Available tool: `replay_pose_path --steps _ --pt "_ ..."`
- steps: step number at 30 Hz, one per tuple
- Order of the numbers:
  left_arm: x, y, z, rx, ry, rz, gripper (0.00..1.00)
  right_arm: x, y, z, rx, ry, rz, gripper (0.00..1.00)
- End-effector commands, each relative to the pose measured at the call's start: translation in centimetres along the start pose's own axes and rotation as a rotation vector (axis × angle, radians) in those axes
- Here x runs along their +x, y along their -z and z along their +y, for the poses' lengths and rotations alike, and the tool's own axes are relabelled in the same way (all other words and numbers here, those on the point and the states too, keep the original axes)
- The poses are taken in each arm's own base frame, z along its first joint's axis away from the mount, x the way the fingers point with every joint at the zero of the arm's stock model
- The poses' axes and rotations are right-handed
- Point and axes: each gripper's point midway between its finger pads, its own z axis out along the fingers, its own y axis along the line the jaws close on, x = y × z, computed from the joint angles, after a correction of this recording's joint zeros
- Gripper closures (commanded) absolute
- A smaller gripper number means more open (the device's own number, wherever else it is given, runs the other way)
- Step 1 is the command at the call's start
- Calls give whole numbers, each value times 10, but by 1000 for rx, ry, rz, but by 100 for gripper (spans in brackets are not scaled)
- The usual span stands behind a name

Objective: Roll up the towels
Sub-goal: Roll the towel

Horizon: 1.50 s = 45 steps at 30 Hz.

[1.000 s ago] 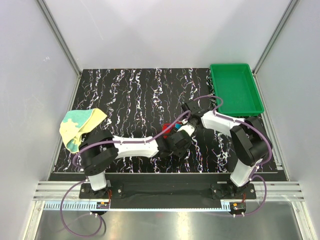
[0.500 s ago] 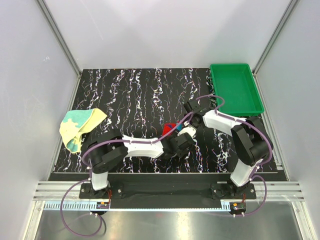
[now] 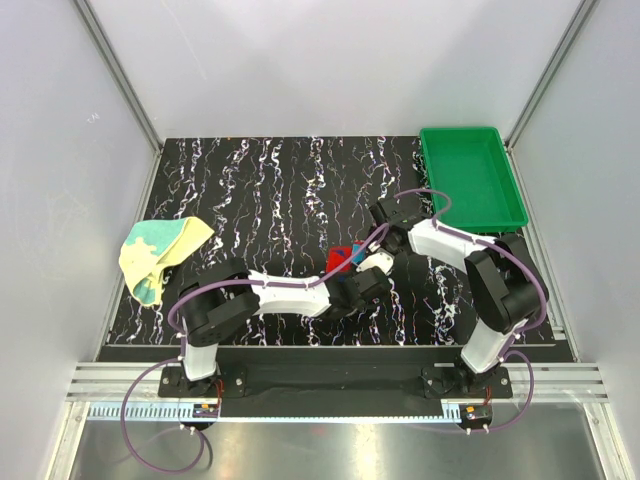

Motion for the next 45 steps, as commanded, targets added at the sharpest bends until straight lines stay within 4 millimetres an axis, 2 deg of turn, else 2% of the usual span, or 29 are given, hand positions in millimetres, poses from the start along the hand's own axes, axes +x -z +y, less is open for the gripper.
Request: replay_pose_path --steps 1,6,8,9,13,17,20,22,23,24,25,26,27,28,29,30,31,32,33,34,35,36,37,38,39,40,41,43,45 --pt "15 -8 -1 17 32 44 87 17 19 -3 -7 22 63 60" --pt "16 2 0 49 51 41 91 -12 36 -14 1 -9 13 40" --pt "17 7 1 62 58 40 92 -22 45 -17 11 -12 -3 37" --pt "17 8 0 72 65 35 92 -35 52 -17 10 -15 -32 35" --pt "16 16 1 132 119 24 94 -60 71 -17 19 -20 -87 32" --pt "23 24 8 216 230 41 95 -75 88 -12 6 -32 -160 32" --pt "27 27 17 283 339 40 96 -79 96 -5 -38 -47 -210 34" --pt "20 26 26 317 434 14 97 -74 94 -6 -55 -57 -212 35" --pt "29 31 27 357 460 28 98 -76 97 -2 -81 -54 -233 36" --pt "21 33 26 397 512 1 100 -70 94 -4 -87 -63 -222 37" --pt "18 33 37 406 563 -15 100 -69 94 -2 -103 -62 -223 37" --pt "29 36 35 446 588 11 100 -72 96 4 -142 -54 -243 37" --pt "22 37 36 478 637 -17 100 -63 91 5 -167 -54 -213 37" --pt "32 37 42 502 677 5 100 -61 90 7 -190 -56 -208 38" --pt "32 37 43 521 706 2 100 -63 90 15 -235 -48 -221 38" --pt "22 39 45 560 753 -39 100 -54 84 16 -263 -58 -185 39" --pt "32 40 47 593 787 -17 100 -51 80 17 -280 -64 -173 40" --pt "33 41 48 619 818 -24 100 -53 79 23 -317 -58 -183 40" --pt "15 47 50 679 869 -93 100 -45 75 24 -343 -70 -149 41" --pt "18 44 57 693 913 -101 100 -43 72 25 -358 -74 -141 41" --pt "29 49 54 737 943 -77 100 -44 70 30 -389 -70 -146 41" --pt "10 58 57 803 985 -153 100 -37 67 32 -419 -77 -116 41" --pt "25 55 59 819 1026 -118 100 -36 64 34 -441 -78 -108 41" --pt "11 61 63 869 1028 -195 100 -41 65 43 -489 -74 -129 41" --pt "9 64 64 897 1076 -196 100 -33 62 45 -526 -73 -102 41" --pt "21 59 65 889 1118 -167 100 -32 58 46 -549 -78 -93 41" --pt "11 66 69 931 1147 -218 100 -34 59 55 -618 -66 -112 41" --pt "23 60 72 928 1213 -191 100 -33 50 57 -660 -79 -99 41" --pt "25 58 76 929 1266 -179 100 -32 47 65 -738 -81 -99 40"
